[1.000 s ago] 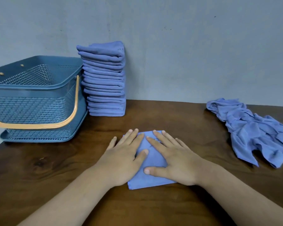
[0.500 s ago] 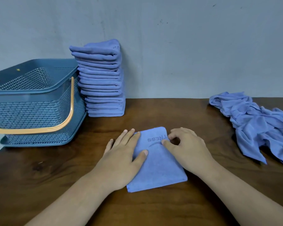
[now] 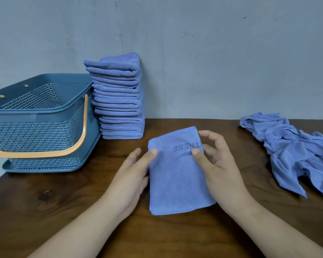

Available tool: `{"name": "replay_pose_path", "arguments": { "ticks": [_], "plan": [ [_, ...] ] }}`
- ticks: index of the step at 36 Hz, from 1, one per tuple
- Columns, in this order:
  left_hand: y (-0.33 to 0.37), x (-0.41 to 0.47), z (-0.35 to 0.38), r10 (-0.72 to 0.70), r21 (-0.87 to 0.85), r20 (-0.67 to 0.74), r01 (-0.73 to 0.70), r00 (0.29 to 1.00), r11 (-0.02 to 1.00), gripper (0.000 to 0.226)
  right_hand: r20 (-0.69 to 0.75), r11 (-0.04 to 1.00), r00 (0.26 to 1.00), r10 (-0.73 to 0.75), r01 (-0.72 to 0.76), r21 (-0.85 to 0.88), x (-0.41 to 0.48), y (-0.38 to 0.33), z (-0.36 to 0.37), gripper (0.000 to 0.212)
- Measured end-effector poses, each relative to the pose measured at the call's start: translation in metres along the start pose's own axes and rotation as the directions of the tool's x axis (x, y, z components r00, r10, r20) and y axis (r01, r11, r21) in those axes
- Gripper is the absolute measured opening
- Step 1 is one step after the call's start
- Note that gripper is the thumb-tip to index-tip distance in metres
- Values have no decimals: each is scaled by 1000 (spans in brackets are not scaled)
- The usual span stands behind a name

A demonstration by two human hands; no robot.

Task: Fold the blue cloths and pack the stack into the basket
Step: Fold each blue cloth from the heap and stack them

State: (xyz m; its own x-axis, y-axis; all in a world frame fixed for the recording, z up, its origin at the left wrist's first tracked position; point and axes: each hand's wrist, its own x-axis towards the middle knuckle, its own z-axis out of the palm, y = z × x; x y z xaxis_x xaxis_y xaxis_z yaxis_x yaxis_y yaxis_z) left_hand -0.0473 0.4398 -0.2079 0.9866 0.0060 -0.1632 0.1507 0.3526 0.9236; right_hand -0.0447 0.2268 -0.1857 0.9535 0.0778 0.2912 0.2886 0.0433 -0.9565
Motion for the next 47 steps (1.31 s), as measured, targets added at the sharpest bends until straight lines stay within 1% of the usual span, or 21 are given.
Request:
{"name": "replay_pose_path", "arguments": {
  "ticks": [1, 2, 3, 4, 8, 10, 12, 15, 18, 21, 24, 27, 31, 34, 37, 40, 42, 44, 47],
  "plan": [
    [2, -3, 2, -23, -35, 76, 26, 997, 999, 84, 5, 1000, 1000, -12, 12, 9, 0, 0, 0, 33],
    [3, -6, 5, -26, -47, 135, 32, 990, 998, 69, 10, 1000, 1000, -22, 22, 12, -1, 0, 0, 33],
    [4, -9, 8, -13, -58, 170, 23, 985, 998, 54, 10, 999, 999, -32, 32, -1, 0, 2, 0, 33],
    [5, -11, 9, 6, -73, 176, 7, 984, 997, 46, 2, 998, 999, -48, 48, -32, 0, 4, -1, 31],
    [4, -13, 10, 76, -44, 151, -70, 986, 997, 35, -38, 967, 991, -130, 119, -226, 5, 15, -4, 16],
    [2, -11, 7, 100, -16, 107, -99, 989, 995, 32, -35, 943, 989, -145, 127, -308, 7, 19, -4, 22],
    [0, -10, 7, 141, -5, 73, -141, 987, 990, 31, -33, 938, 988, -148, 129, -321, 7, 18, -2, 28],
    [0, -10, 11, 181, -18, 42, -180, 983, 983, 30, -24, 923, 984, -178, 159, -350, 7, 15, 2, 30],
    [1, -10, 13, 202, -56, 37, -200, 979, 978, 31, 6, 907, 977, -213, 200, -370, 7, 7, 4, 29],
    [7, -11, 11, 237, -77, 15, -235, 971, 969, 30, 34, 893, 970, -239, 233, -386, 6, -7, 9, 37],
    [17, -12, 6, 277, -83, 22, -274, 961, 958, 32, 72, 849, 958, -277, 279, -449, 9, -26, 14, 39],
    [31, -13, -1, 312, -105, 50, -306, 949, 946, 35, 146, 790, 939, -311, 341, -509, 16, -50, 20, 38],
    [53, -14, -12, 361, -130, 98, -348, 927, 929, 37, 279, 675, 882, -379, 470, -570, 33, -88, 30, 36],
    [64, -12, -24, 382, -175, 88, -363, 920, 915, 35, 386, 578, 822, -419, 569, -585, 48, -116, 41, 36],
    [67, -7, -38, 364, -251, 23, -347, 931, 904, 32, 459, 499, 768, -447, 640, -584, 62, -142, 57, 38],
    [69, 1, -49, 330, -287, -54, -332, 942, 899, 25, 491, 435, 717, -495, 693, -575, 78, -165, 72, 42],
    [69, 4, -54, 309, -296, -87, -321, 947, 900, 22, 511, 418, 696, -504, 714, -562, 90, -179, 84, 42],
    [68, 7, -56, 281, -301, -102, -299, 954, 905, 21, 521, 427, 689, -504, 723, -543, 103, -192, 96, 41],
    [65, 9, -59, 252, -299, -112, -275, 961, 914, 19, 477, 513, 719, -506, 695, -504, 128, -211, 117, 39]
  ]
}}
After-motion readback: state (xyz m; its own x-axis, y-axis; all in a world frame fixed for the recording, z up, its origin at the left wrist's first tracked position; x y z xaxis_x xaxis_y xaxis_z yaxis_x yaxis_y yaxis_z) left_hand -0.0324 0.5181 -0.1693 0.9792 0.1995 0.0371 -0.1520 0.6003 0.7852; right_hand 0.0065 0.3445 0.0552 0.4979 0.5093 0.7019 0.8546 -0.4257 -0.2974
